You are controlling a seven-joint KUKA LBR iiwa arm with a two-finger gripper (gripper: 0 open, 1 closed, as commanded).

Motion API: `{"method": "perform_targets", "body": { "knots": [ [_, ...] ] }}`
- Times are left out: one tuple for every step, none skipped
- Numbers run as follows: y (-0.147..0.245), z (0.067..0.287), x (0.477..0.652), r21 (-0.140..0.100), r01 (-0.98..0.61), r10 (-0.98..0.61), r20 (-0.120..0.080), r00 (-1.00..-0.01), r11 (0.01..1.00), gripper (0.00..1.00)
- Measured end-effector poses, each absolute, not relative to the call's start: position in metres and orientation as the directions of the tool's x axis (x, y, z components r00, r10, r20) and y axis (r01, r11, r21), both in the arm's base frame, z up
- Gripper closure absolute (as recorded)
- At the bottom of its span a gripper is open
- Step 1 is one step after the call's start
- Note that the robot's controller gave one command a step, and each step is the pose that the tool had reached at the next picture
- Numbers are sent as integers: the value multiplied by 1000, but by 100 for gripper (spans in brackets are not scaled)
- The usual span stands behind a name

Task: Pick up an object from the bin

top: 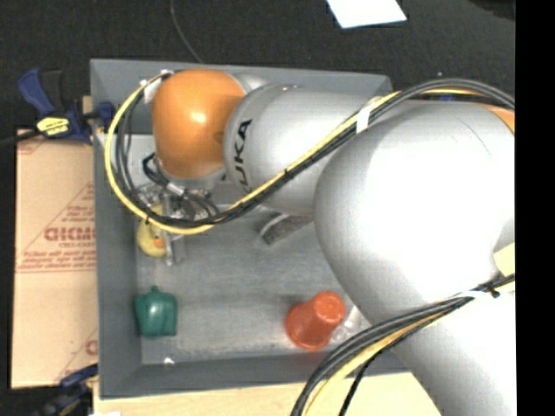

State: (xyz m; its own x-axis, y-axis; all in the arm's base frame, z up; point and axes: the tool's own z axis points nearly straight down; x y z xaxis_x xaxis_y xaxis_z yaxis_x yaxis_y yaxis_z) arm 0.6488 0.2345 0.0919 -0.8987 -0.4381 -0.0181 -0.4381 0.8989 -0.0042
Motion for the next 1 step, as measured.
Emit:
{"method": "perform_targets", "body": {
  "knots": [
    [234, 122, 649, -4, -438, -438, -17, -899, 899, 100]
  ]
}}
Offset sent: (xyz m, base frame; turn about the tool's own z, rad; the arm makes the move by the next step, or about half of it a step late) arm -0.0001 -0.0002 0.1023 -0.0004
